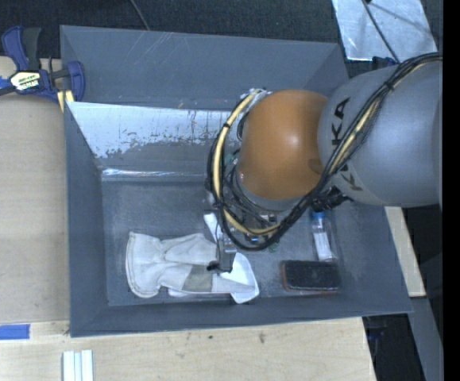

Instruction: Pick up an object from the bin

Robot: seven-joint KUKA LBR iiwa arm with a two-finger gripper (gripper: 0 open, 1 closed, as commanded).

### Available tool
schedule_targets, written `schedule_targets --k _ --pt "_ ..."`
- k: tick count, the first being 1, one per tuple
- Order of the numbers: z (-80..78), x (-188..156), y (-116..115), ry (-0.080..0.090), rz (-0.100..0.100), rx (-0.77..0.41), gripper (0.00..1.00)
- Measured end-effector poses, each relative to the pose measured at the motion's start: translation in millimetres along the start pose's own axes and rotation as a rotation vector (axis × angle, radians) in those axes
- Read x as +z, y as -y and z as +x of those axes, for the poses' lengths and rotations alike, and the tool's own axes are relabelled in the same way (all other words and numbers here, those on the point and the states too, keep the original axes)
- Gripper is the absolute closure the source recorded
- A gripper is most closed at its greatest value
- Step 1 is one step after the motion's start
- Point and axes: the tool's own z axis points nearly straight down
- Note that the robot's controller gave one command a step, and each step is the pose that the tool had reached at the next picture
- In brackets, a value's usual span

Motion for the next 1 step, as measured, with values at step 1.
schedule_targets --k 1 --pt "-1.7 -4.6 0.5 0.008 -0.001 0.002 0.00"
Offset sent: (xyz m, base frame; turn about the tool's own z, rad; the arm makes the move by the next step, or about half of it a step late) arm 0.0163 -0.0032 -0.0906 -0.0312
